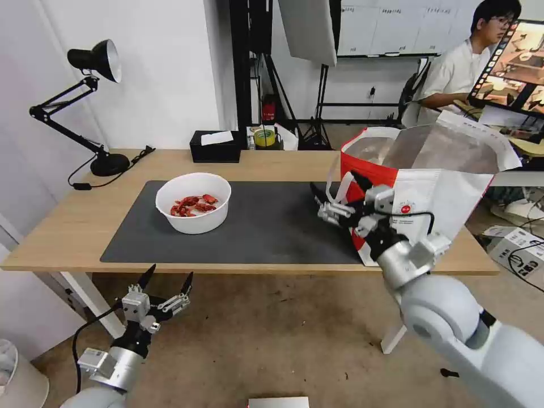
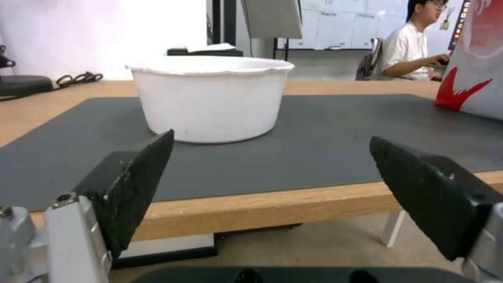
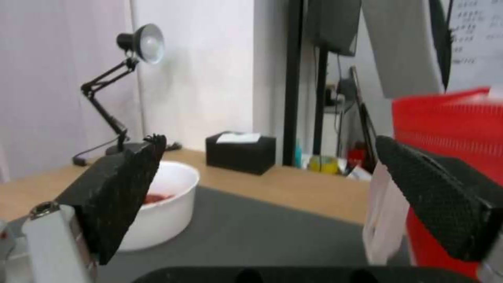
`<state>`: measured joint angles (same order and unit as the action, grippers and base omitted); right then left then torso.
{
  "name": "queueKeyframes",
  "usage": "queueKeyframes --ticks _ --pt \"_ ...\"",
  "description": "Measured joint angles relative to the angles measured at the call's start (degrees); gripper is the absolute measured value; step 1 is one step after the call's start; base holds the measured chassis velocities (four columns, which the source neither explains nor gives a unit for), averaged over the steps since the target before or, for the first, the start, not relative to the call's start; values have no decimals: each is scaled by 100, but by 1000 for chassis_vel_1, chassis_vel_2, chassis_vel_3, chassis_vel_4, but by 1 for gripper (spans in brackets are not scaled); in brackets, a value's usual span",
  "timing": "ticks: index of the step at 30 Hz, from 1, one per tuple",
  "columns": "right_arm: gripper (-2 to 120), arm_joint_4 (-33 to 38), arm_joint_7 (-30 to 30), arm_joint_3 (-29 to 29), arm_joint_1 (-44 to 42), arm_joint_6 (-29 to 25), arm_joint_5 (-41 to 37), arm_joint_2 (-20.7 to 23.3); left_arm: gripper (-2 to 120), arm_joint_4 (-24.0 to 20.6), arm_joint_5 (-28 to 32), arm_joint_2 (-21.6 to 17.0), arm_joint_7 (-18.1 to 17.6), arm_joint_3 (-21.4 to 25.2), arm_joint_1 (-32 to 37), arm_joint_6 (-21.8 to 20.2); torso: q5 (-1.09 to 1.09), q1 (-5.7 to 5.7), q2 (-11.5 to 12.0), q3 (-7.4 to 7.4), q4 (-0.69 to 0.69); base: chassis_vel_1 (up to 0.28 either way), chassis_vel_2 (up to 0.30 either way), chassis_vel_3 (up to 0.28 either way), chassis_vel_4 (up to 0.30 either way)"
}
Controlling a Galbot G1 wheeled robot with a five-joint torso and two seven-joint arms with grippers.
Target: Pick up the trash from the table and place it into the takeout bag.
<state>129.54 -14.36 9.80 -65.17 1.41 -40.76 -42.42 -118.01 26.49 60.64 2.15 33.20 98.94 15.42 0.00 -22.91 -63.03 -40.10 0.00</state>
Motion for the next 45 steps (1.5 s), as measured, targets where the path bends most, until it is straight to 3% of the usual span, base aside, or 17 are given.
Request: queueKeyframes --ticks 10,13,20,26,43,45 --pt "100 -38 541 745 -1733 -595 402 -378 100 -16 1 -15 40 24 98 74 0 0 0 0 0 0 0 0 0" --pt "100 -163 695 1002 -2504 -882 705 -726 100 -1 1 8 51 -36 91 79 -1 0 0 0 -1 0 0 0 0" --pt "100 -503 784 1114 -3184 -1289 1189 -1257 100 43 -3 6 59 -77 98 96 -1 0 0 0 -1 0 0 0 0" --pt "100 -846 811 1114 -3323 -1684 1481 -1493 100 63 -4 -17 67 -119 78 107 -1 0 0 0 0 0 0 0 0" --pt "100 -1034 733 1154 -3316 -1687 1658 -1591 100 71 129 -64 55 -25 -55 84 -2 0 1 0 0 0 0 0 0" --pt "100 -1033 732 1150 -3310 -1682 1657 -1588 100 -54 296 -220 -2 63 -177 -29 0 0 1 -1 0 0 0 0 0"
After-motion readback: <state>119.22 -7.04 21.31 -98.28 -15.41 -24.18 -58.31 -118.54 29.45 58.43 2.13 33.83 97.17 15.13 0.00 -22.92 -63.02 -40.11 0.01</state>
